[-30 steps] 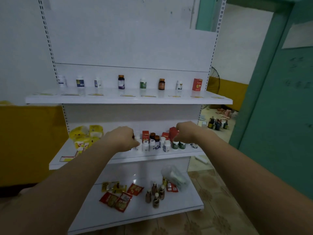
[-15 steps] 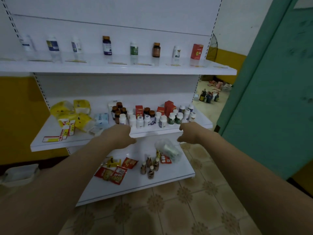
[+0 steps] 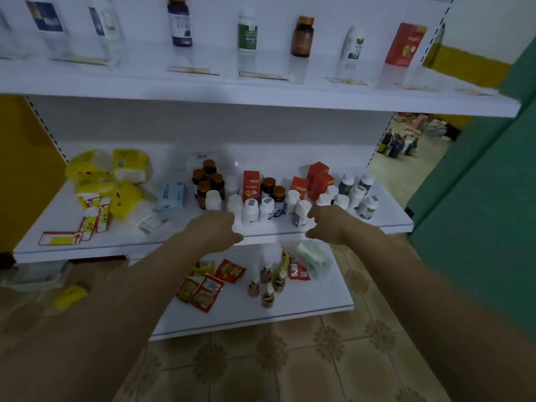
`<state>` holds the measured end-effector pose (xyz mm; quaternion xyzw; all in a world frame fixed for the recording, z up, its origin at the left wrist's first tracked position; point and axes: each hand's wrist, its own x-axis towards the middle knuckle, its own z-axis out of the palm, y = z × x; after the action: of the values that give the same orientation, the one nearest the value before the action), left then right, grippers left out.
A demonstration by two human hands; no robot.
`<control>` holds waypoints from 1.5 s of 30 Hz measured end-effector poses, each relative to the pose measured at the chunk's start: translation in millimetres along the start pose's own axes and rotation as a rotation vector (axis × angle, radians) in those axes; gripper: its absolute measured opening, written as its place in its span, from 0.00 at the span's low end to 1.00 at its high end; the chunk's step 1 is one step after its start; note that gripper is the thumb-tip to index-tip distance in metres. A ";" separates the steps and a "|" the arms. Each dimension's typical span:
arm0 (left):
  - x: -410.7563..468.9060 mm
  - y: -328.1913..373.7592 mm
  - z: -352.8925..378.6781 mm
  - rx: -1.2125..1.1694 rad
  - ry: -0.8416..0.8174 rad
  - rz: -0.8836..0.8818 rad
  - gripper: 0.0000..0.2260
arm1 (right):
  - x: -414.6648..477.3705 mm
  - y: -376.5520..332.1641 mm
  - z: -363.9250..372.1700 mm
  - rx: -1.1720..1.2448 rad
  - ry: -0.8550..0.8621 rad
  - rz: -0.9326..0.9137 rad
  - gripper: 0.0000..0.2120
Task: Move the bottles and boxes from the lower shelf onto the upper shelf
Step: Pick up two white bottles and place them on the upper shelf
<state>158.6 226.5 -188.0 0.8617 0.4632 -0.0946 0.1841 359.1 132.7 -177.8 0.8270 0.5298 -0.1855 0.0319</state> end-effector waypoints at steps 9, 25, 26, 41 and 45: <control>116.7 0.1 15.5 -0.023 -0.033 0.006 0.23 | 119.7 14.1 -0.4 0.000 -0.080 -0.076 0.21; 241.2 -3.3 64.1 0.322 0.163 0.149 0.14 | 237.5 -18.0 65.4 0.002 -0.061 -0.091 0.23; 242.4 -2.8 66.1 0.308 0.182 0.145 0.12 | 237.8 -17.5 67.2 0.024 -0.058 -0.094 0.21; 169.9 -10.7 15.5 -0.898 0.100 0.092 0.23 | 162.1 2.3 22.8 0.926 0.158 -0.096 0.12; 134.3 -6.1 -16.6 -1.180 0.105 0.093 0.15 | 133.6 -16.3 -2.6 1.068 0.135 -0.128 0.17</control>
<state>227.6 338.9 -219.0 0.6366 0.4080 0.2299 0.6127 394.7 255.9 -218.6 0.7042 0.4121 -0.3770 -0.4383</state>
